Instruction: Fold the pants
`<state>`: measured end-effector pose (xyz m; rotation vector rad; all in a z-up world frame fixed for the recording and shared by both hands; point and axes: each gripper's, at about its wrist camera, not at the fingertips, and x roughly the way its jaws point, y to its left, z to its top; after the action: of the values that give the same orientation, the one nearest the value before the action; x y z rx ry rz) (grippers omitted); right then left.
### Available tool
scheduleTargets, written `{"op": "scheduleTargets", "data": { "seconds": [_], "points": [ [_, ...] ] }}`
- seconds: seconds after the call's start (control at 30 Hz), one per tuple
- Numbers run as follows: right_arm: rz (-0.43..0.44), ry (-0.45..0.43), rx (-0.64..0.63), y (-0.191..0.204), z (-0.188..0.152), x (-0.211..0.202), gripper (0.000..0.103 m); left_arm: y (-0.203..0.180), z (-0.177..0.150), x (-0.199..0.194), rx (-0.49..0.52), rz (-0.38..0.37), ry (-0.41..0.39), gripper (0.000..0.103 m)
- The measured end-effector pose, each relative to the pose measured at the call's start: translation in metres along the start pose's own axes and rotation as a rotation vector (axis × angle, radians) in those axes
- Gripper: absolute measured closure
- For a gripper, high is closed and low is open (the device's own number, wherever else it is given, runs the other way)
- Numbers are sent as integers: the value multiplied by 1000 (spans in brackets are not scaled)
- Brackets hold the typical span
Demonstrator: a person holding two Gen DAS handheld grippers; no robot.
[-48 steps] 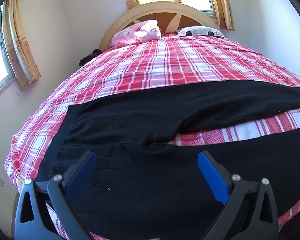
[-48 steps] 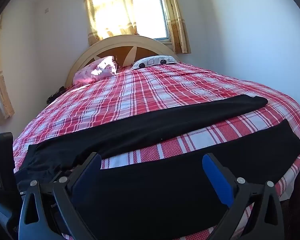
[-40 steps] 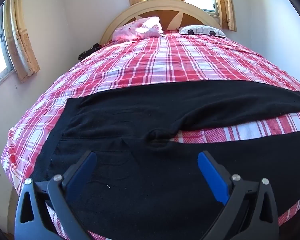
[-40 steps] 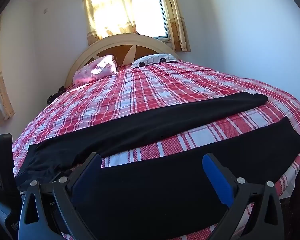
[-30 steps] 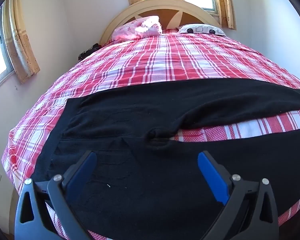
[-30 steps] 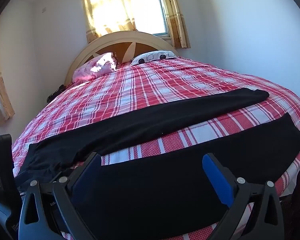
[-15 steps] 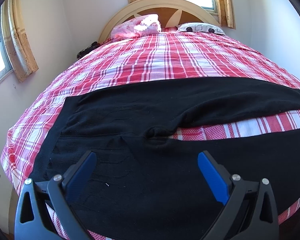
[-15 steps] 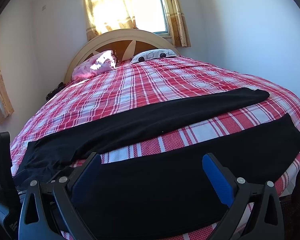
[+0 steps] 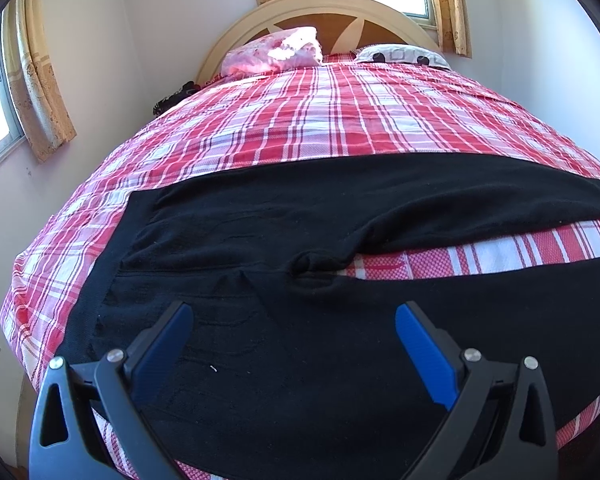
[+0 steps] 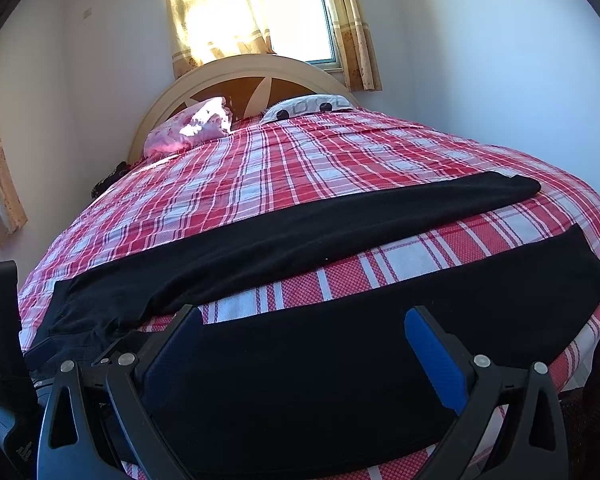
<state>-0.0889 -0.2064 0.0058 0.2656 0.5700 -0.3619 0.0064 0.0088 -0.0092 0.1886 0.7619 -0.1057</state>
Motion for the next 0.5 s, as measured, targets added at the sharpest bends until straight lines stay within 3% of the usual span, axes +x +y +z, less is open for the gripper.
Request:
{"op": "scheduleTargets", "data": {
  "seconds": [0.5],
  "points": [
    [0,2,3,-2,0,0,1,-3,-4,-1,2,-3,1,0]
  ]
}}
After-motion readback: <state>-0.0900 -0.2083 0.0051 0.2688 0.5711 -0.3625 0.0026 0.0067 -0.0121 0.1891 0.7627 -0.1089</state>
